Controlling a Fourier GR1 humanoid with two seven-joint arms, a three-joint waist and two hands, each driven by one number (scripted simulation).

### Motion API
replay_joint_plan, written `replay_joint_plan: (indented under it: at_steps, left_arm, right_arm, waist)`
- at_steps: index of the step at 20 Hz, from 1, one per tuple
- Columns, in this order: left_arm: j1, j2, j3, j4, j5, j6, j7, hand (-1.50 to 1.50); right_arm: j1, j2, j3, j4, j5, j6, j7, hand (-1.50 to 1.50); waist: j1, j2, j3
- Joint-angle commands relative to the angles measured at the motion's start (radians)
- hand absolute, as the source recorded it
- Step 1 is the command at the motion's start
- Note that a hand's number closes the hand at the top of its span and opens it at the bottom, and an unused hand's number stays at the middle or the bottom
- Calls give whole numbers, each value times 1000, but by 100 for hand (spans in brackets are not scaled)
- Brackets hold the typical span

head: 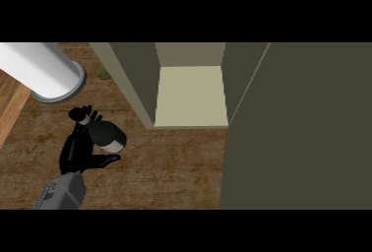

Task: Pick up the wine, place it into the cabinet and close the cabinet

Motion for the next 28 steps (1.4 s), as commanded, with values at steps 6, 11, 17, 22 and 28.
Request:
replay_joint_plan:
  at_steps: [6,11,17,22,28]
  left_arm:
    - [-67,-14,13,69,38,-37,-12,-150]
    - [-80,20,-14,203,-1,-177,-122,150]
    - [-153,-13,-84,250,-126,-39,-221,150]
    - [-57,-24,-109,139,-149,38,-268,150]
    - [174,18,-89,-148,-79,35,-189,150]
  right_arm:
    - [37,12,-12,-136,-98,-9,57,-150]
    - [14,19,8,-103,-54,-18,43,-150]
    - [34,17,11,-96,-60,5,20,-150]
    - [31,-3,-23,-135,-89,-10,81,-150]
    - [30,24,23,-100,-28,-27,60,-150]
  waist:
    - [4,-2,1]
    - [-1,2,0]
    - [-12,4,-1]
    - [7,-2,1]
    - [32,-10,2]
